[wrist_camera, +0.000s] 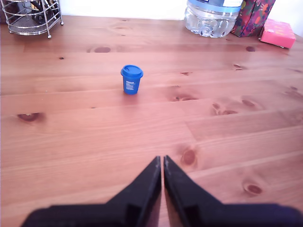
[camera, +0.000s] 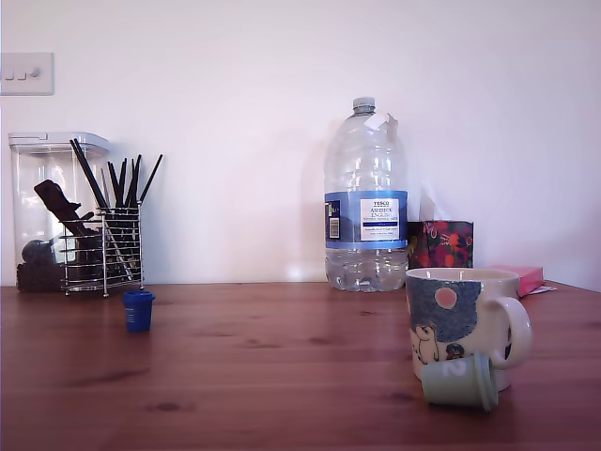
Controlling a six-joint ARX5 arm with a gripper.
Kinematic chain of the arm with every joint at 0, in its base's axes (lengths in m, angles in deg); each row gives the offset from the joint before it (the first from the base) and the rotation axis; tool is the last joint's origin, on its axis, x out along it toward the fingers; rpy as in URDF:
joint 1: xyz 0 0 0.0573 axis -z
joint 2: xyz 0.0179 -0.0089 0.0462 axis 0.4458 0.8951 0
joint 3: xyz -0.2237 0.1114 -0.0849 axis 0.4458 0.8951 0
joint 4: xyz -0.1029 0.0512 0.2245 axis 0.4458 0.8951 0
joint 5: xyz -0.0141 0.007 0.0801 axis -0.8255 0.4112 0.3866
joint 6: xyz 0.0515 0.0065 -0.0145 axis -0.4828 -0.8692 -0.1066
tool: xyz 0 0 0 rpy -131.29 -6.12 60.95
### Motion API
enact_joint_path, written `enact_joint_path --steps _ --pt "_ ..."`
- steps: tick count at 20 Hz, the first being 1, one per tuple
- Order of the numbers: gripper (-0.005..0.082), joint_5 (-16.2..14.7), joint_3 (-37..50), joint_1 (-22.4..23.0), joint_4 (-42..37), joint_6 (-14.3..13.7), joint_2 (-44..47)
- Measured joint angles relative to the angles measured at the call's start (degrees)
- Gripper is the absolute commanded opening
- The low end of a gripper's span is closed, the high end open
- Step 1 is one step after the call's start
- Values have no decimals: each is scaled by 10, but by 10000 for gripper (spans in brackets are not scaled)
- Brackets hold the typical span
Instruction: Pick up the coffee capsules from the table one by one and drop them inside the nearest coffee cup
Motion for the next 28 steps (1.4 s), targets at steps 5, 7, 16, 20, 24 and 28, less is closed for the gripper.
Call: enact_joint_path --steps 5,7,16,20,24,28 --pt "-21 -7 2 0 -87 8 -1" --pt "-21 -7 2 0 -87 8 -1" --pt "-21 -7 2 0 -94 8 2" --pt "-21 -2 -23 0 -101 8 64" --pt "-21 -2 -41 0 -145 8 140" --pt "-21 0 -61 0 -159 1 236"
